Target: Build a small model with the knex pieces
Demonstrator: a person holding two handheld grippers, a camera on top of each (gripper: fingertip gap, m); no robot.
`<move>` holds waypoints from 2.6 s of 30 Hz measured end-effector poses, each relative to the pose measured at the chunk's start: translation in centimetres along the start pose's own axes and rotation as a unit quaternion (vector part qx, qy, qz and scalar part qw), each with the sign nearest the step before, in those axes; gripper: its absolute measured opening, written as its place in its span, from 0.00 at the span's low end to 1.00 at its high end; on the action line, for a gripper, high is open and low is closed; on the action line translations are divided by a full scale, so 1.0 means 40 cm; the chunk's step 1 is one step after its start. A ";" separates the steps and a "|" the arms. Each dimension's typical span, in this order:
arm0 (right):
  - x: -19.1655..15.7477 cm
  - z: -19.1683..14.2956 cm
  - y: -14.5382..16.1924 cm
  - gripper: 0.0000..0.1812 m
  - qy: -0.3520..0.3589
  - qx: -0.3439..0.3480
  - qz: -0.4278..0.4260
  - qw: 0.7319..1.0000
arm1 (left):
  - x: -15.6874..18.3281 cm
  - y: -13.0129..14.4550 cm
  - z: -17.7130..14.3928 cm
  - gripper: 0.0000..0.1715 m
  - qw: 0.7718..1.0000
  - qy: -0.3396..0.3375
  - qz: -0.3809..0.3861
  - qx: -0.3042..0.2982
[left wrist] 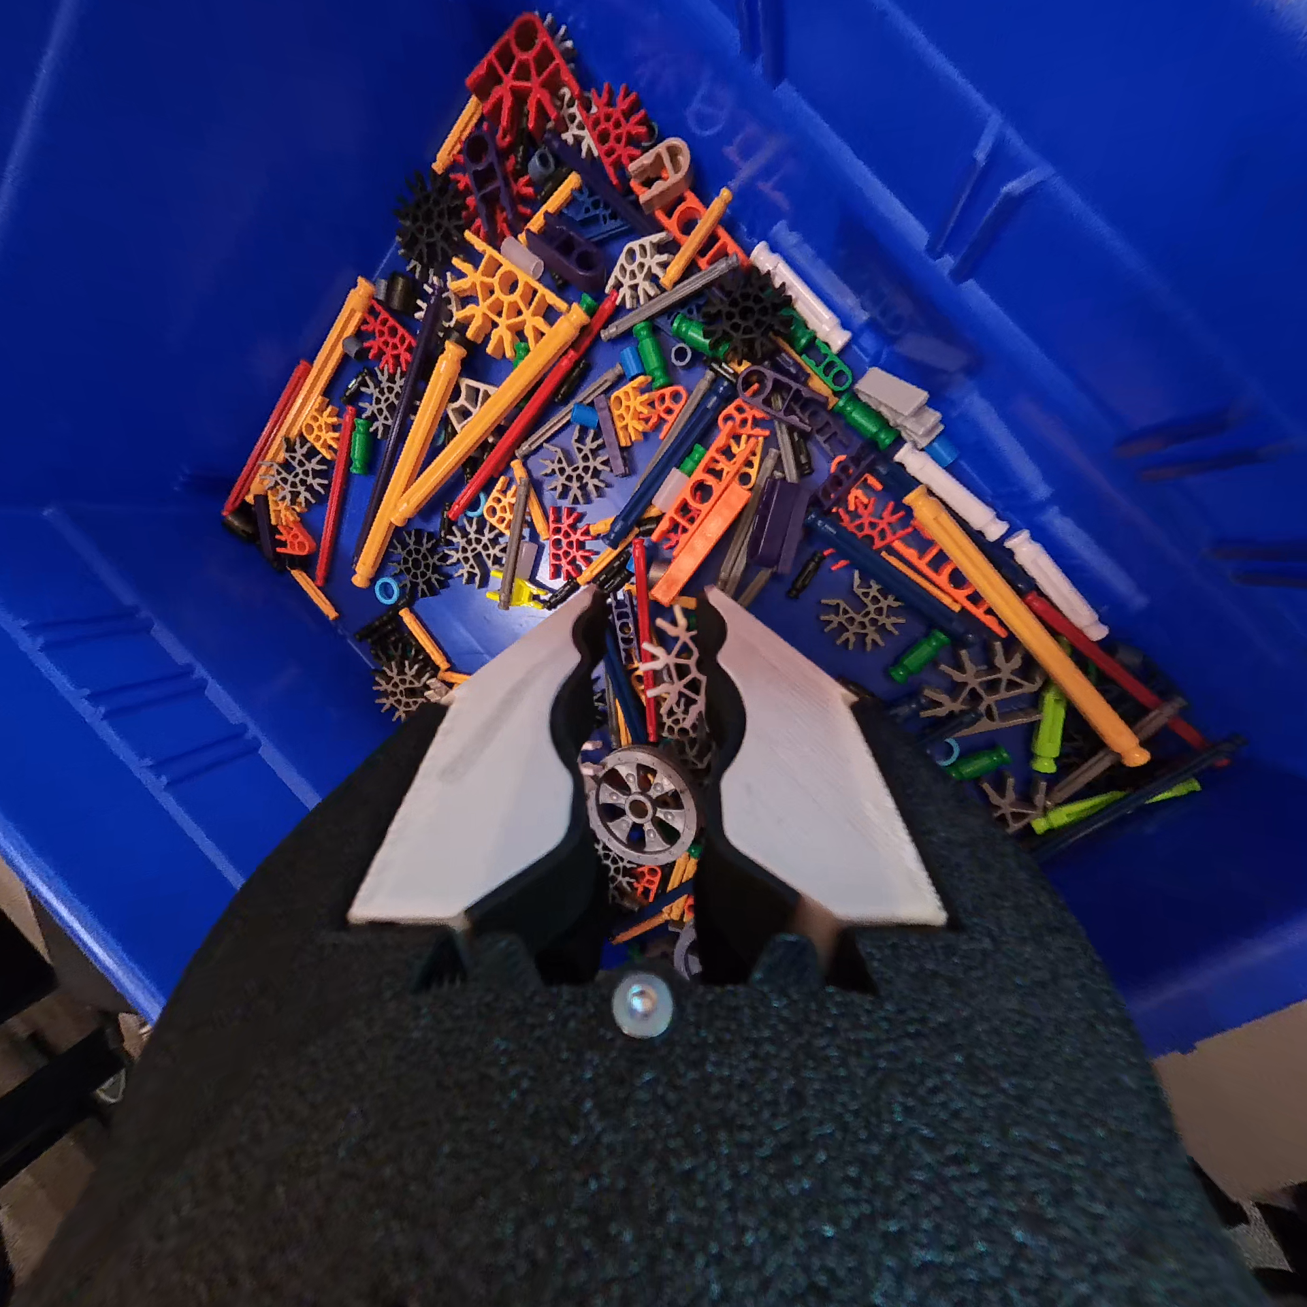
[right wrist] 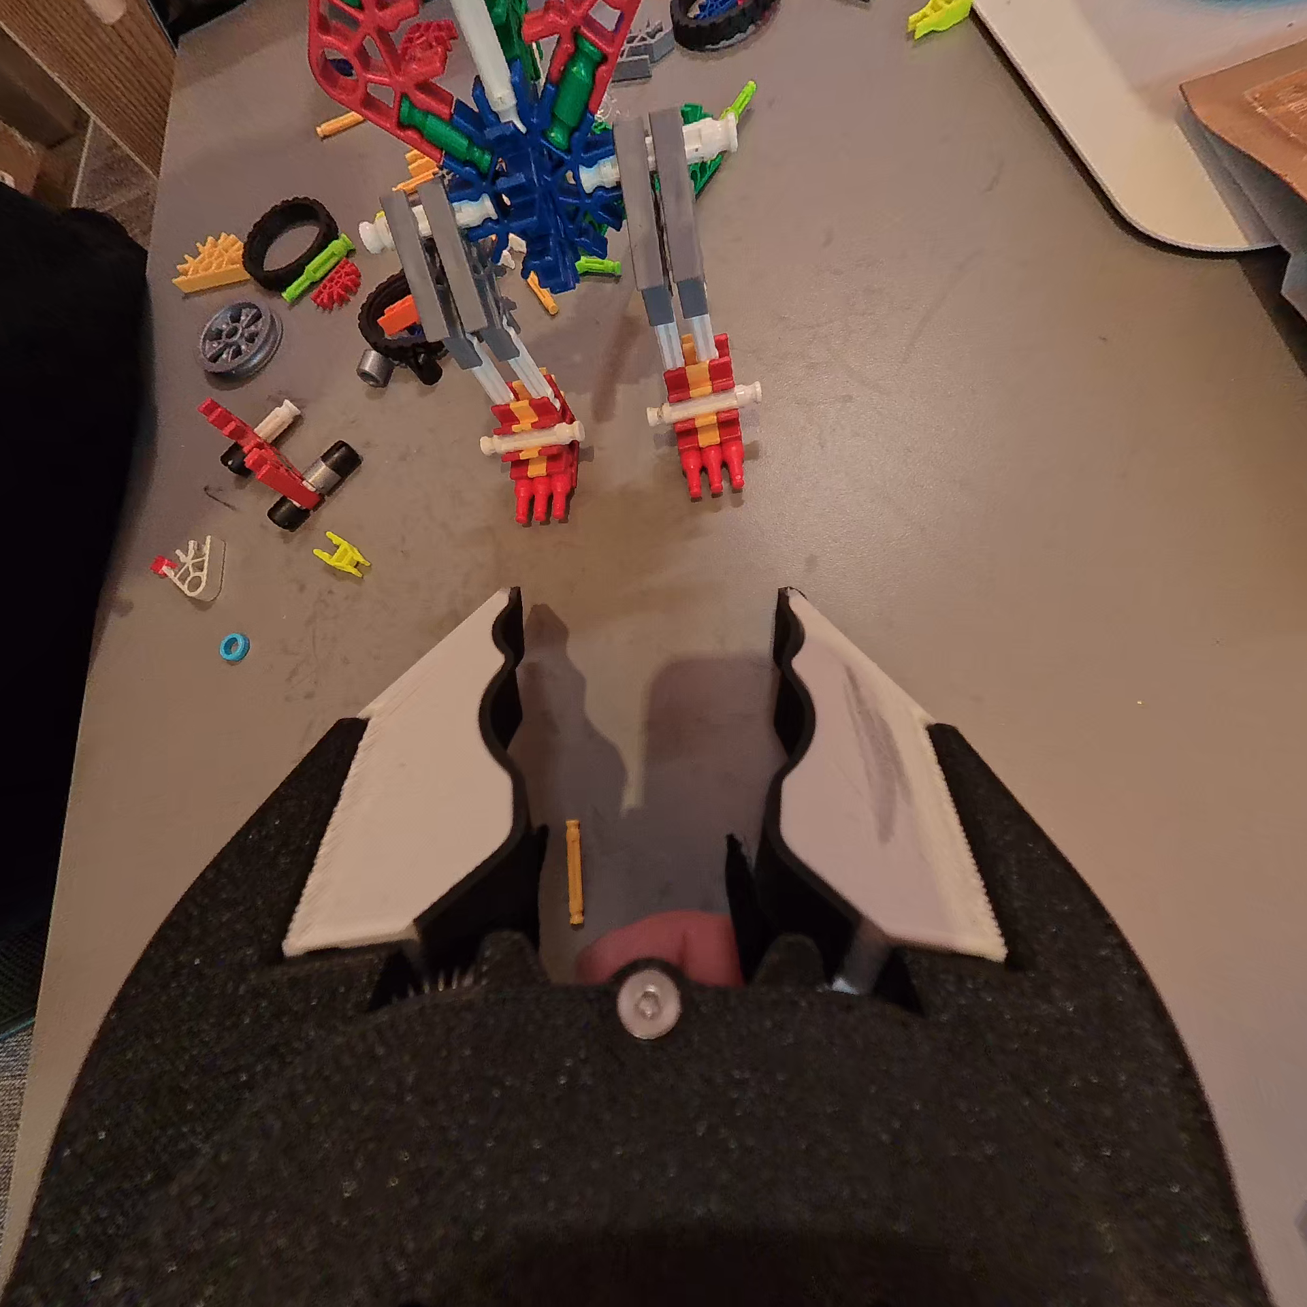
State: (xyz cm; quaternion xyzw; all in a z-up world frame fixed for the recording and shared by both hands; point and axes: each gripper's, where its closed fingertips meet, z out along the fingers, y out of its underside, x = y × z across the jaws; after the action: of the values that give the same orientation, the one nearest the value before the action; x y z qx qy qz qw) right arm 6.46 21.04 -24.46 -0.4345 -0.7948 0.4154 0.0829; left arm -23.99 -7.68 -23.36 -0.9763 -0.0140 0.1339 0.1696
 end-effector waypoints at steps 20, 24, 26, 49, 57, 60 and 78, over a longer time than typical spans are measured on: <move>0.000 0.000 0.000 0.39 -0.001 0.000 0.001 1.000 | 0.015 0.095 -0.014 0.41 0.996 0.026 -0.036 -0.074; 0.000 0.000 -0.001 0.39 -0.001 0.000 0.001 1.000 | 0.014 0.099 -0.011 0.45 0.995 0.030 -0.058 -0.078; 0.000 0.000 -0.001 0.39 -0.001 0.000 0.001 1.000 | 0.019 0.099 -0.010 0.45 0.994 0.037 -0.069 -0.079; 0.000 -0.001 -0.001 0.39 -0.002 0.001 0.002 1.000 | 0.022 0.038 -0.014 0.36 0.998 0.038 -0.054 -0.022; 0.000 -0.001 -0.001 0.39 -0.001 0.000 0.002 1.000 | 0.033 0.020 -0.001 0.35 0.999 0.039 -0.035 -0.010; 0.000 0.000 -0.001 0.39 -0.002 0.001 0.002 1.000 | 0.041 0.017 0.003 0.31 0.999 0.044 -0.030 -0.010; 0.000 -0.001 -0.001 0.39 -0.003 0.001 0.004 1.000 | -0.014 0.018 -0.017 0.24 0.999 -0.007 -0.036 -0.009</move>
State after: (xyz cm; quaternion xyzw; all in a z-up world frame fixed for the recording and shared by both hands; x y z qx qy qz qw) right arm 6.46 21.04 -24.40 -0.4360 -0.7930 0.4180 0.0794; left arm -24.37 -8.63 -22.83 -0.9756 -0.0520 0.1346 0.1654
